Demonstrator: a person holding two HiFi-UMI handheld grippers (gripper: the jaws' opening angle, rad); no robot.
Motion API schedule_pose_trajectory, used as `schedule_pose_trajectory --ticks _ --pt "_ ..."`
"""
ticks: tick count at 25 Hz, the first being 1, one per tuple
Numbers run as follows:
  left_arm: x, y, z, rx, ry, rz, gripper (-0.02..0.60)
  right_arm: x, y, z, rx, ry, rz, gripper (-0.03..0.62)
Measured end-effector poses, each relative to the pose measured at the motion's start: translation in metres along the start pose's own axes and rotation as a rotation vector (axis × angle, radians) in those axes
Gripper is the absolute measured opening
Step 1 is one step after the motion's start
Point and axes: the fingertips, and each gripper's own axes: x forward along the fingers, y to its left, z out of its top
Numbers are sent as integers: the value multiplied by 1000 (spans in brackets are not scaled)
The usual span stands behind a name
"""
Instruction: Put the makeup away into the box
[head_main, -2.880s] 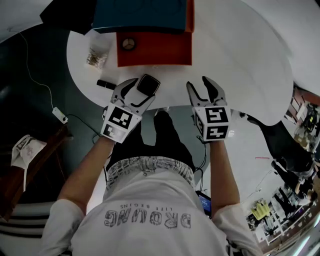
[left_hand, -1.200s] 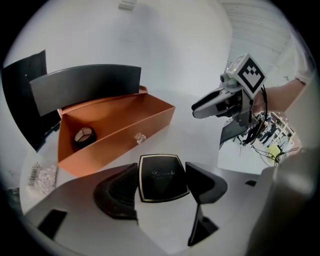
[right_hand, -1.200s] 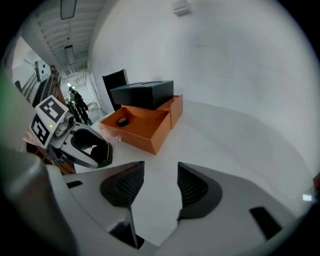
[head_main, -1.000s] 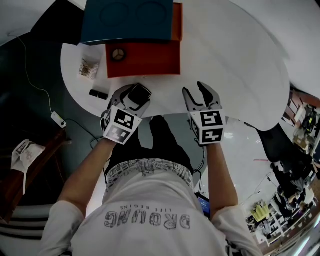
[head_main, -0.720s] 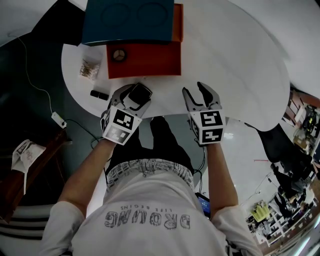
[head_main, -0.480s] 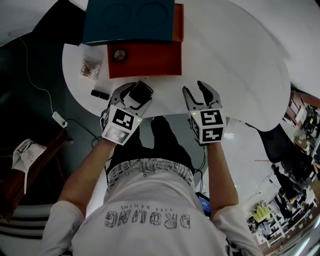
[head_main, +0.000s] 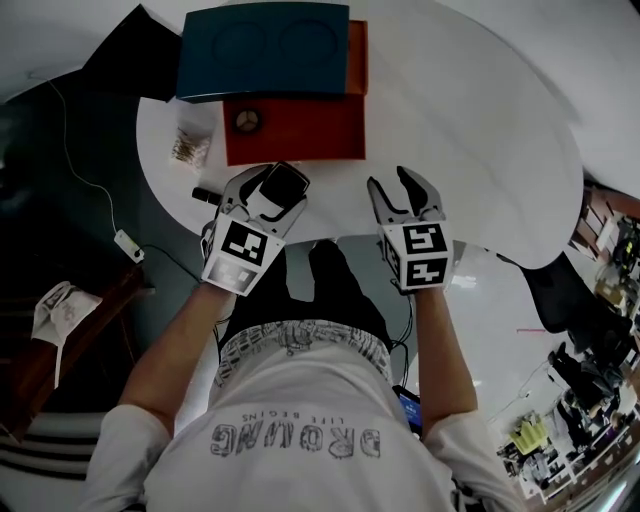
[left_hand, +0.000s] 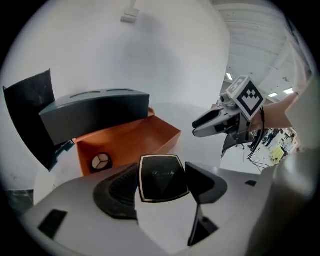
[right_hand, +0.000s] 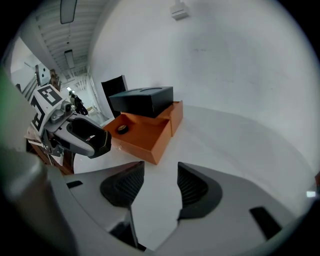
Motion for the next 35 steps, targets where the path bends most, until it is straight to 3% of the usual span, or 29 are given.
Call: schedule_pose_trajectory --ticks 16,35 --pt "3 33 55 38 -49 27 328 1 -12 15 33 -23 -14 219" --pt "60 44 64 63 42 -7 328 8 -47 7 75 15 -24 216"
